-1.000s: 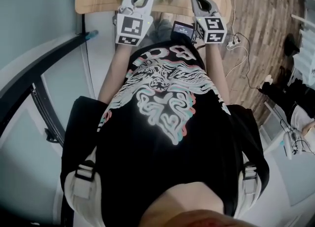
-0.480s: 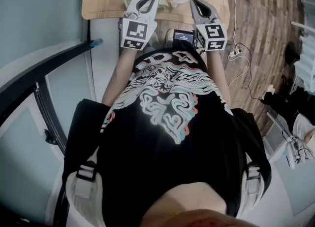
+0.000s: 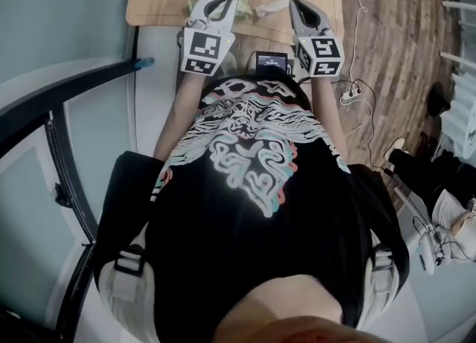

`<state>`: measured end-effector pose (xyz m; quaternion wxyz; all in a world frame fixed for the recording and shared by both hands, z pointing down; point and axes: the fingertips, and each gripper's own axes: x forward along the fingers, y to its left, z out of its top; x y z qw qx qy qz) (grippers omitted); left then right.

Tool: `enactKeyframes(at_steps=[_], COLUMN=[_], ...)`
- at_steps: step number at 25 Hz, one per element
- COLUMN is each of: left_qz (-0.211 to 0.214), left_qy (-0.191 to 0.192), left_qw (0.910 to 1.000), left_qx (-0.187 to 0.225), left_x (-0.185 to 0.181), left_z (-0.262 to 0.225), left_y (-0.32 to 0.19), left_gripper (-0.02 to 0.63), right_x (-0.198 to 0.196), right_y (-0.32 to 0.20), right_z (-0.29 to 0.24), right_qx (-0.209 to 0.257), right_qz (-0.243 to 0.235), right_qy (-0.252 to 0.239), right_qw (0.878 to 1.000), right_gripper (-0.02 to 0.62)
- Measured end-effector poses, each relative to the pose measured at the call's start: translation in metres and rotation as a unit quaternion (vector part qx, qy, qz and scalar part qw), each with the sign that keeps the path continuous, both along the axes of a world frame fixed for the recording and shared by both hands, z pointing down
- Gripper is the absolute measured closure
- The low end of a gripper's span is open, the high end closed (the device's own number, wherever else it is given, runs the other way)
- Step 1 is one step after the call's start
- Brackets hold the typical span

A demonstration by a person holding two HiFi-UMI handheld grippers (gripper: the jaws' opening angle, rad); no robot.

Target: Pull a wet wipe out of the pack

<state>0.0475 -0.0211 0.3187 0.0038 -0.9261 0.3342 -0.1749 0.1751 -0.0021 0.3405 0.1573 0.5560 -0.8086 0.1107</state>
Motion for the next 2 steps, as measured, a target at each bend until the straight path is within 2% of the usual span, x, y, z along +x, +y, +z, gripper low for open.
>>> enactKeyframes(at_steps=[2], left_qz=[-0.006], left_qy=[-0.002], left_qw=[1.0000], left_qx=[-0.001], left_x=[-0.0004], left_z=[0.0010], left_y=[0.0009], left_gripper=[0.617], right_x=[0.0014], right_y=[0.0027], right_z=[0.0004], right_qx=[0.000], right_qz=[-0.002], right_qy=[-0.002], right_qw=[1.000], right_gripper=[0.597])
